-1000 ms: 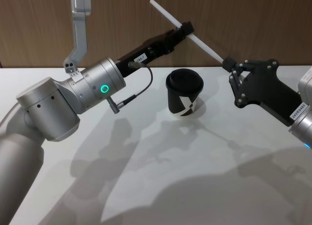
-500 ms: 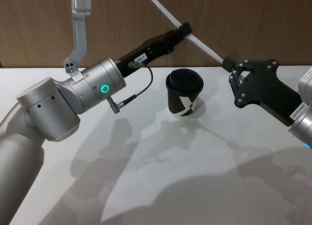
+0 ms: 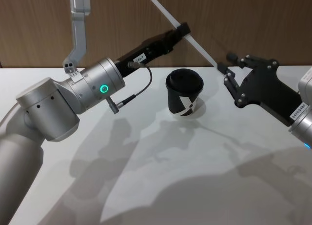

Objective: Pick up the straw with one hand, pass it to the other hand, and insert it into the cup.

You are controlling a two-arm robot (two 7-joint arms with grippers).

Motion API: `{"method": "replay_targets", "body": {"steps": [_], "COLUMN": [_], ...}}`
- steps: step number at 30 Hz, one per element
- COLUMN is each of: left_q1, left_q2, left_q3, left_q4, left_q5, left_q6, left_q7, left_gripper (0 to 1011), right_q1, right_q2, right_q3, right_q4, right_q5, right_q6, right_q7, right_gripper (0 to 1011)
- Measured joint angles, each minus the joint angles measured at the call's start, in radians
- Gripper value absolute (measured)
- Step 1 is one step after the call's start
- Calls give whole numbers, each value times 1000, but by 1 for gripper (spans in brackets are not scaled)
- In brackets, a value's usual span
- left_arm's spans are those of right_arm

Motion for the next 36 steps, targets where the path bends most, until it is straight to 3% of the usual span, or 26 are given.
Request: {"method": "replay_targets", "body": {"steps": [11, 23, 27, 36], "left_q1": [-11, -54, -73, -110], "left_q2": [11, 48, 63, 87], "left_q3": [16, 71, 99, 148], "left_q4": [-1, -10, -13, -19], "left_q5": [23, 140, 202, 323], "left_q6": [-16, -79, -111, -160], "left_q7": [0, 23, 41, 83], "left_gripper": [3, 3, 3, 3], "right_q1": [0, 0, 0, 0], "right_q2": [0, 0, 0, 0], "right_q3": [0, 0, 0, 0], "right_q4": [0, 0, 0, 0], "right_q5": [0, 0, 0, 0], "right_q6": [0, 0, 0, 0], "right_q7": [0, 0, 0, 0], "right_gripper": [552, 938, 998, 1001]}}
